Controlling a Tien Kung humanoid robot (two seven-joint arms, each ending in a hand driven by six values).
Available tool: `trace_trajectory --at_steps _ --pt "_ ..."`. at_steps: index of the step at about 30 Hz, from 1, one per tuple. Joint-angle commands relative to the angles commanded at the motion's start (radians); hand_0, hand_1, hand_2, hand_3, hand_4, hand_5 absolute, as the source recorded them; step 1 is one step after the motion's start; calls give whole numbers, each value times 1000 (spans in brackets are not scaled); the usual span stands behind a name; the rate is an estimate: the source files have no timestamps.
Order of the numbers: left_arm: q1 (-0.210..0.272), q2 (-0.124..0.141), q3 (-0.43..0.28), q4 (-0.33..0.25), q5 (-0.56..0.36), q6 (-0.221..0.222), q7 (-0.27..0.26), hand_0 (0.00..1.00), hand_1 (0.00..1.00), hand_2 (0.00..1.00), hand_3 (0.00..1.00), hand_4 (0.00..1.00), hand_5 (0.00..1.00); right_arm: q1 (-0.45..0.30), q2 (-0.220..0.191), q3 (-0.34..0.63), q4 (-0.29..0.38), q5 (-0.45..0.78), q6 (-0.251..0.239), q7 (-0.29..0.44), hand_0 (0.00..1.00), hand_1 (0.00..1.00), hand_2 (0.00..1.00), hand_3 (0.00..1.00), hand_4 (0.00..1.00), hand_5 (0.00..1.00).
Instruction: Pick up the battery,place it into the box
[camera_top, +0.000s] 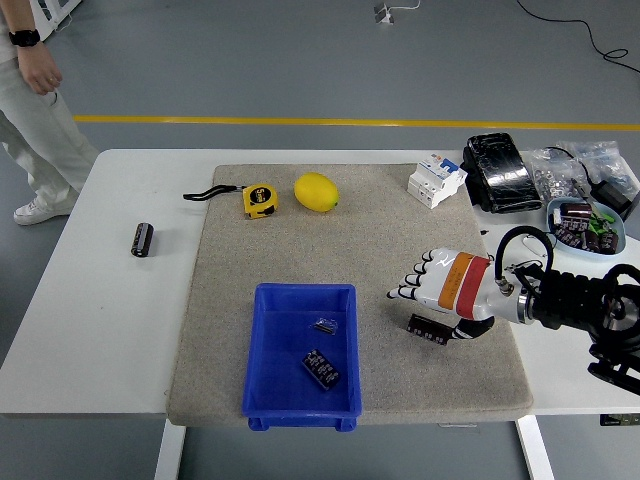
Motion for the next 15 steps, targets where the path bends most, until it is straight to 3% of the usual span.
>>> trace_trajectory --at_steps 15 --pt "-2 0 -3 -1 8 -8 2 678 629 680 625 621 700 22 9 -21 -32 0 17 47 549 654 786 870 956 172"
